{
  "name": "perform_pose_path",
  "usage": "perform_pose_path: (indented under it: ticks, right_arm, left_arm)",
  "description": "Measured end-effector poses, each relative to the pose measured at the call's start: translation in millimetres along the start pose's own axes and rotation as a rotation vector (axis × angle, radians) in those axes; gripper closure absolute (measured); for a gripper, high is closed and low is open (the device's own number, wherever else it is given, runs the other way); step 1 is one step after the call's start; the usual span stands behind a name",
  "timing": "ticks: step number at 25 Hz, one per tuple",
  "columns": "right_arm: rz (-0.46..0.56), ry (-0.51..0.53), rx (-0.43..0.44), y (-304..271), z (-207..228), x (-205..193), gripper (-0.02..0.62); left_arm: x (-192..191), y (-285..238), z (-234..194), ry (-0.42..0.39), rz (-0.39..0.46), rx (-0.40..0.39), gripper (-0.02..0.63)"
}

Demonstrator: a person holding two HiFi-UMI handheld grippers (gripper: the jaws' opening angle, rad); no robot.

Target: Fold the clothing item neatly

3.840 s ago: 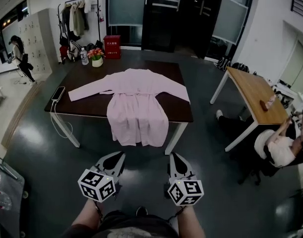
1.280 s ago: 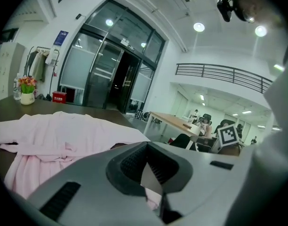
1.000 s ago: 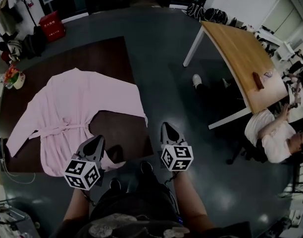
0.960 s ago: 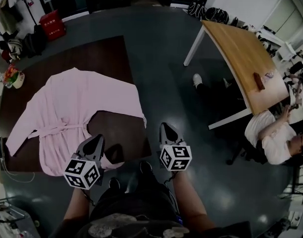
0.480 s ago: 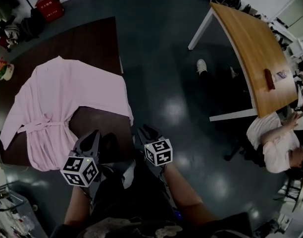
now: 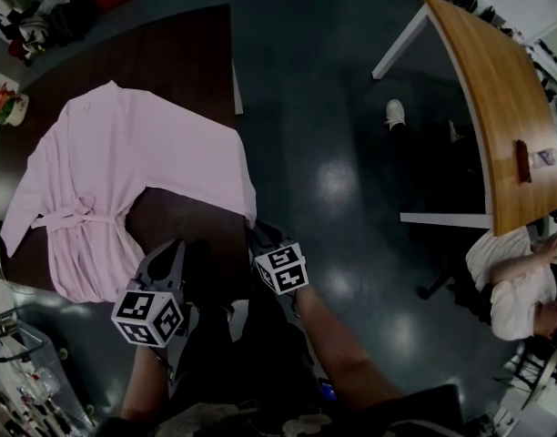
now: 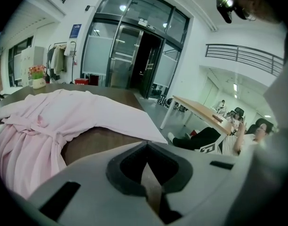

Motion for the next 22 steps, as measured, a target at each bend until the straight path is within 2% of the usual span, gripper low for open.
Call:
perform_pose_path:
  ticks: [4, 6, 12, 17, 22]
  right_arm:
    - [-0.03, 0.033, -0.033, -7.7, 4.4, -2.9, 0.51]
    - [-0.027, 0.033, -0.08, -2.4, 12.2, -1.6, 0.575]
    - [0.06, -0.037, -0.23, 48.0, 45.9, 25.0, 0.583]
    - [0.184, -0.021, -0.313, 93.7, 44.2, 83.1, 0.583]
    - [0.303, 0.002, -0.371, 127.4, 4.9, 162.4, 0.583]
  left_arm:
    - [-4.0, 0.7, -3.3, 0.02, -0.005, 0.01, 0.595]
    - [-3.1, 3.1, -5.6, 0.027, 0.0, 0.012, 0.595]
    - [12.8, 18.1, -18.1, 0.031, 0.06, 0.011, 0.597]
    - [23.5, 36.7, -47.0, 0.041, 0.113, 0.006, 0.595]
    - [40.0, 71.6, -81.0, 0.044, 0.18, -0.03, 0.597]
Point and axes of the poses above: the fingertips, and each gripper's own axes: y backward along the fingers, z to its right, x out of its top, the point moved 1 cm from there along y, backward along the fingers, and after that the axes turned 1 degree about y, right-handed, at the moved point
